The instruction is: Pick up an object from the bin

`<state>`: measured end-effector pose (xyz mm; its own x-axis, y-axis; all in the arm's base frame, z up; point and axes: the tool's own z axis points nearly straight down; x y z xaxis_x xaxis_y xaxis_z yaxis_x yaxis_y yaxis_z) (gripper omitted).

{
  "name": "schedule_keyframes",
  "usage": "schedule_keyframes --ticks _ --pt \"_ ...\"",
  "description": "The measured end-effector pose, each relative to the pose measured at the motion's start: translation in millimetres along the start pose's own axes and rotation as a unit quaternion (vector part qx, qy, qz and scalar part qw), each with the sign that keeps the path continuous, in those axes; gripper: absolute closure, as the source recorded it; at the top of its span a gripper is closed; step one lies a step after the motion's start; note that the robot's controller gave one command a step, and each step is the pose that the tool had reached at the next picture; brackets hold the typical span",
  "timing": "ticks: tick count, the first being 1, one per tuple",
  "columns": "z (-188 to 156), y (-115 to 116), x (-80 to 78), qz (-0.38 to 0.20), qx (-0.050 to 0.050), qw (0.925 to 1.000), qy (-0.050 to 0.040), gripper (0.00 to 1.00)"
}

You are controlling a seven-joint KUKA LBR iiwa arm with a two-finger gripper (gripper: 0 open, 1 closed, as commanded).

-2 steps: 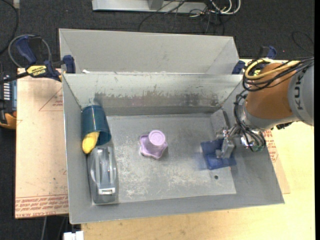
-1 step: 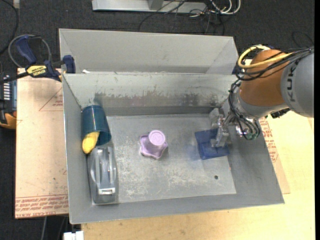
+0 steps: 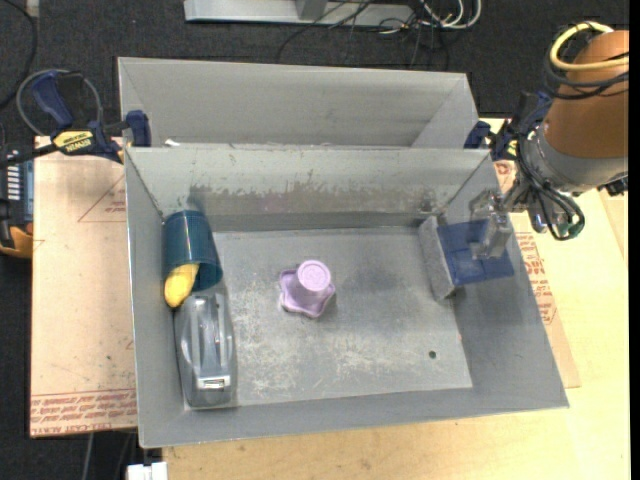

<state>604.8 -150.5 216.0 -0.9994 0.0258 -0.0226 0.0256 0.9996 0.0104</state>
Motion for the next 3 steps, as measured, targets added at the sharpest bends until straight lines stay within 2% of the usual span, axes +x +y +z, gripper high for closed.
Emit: schedule_keyframes --ticks 1,2,3 --pt "-23.0 4.6 -16.0 0.001 0.001 1.0000 -0.0054 1.00" --pt "-7.5 6.8 -11.4 0.005 0.000 1.0000 -0.0033 1.00" --pt "-11.0 -3.0 -8.6 -0.170 0.001 0.9854 -0.0056 1.00"
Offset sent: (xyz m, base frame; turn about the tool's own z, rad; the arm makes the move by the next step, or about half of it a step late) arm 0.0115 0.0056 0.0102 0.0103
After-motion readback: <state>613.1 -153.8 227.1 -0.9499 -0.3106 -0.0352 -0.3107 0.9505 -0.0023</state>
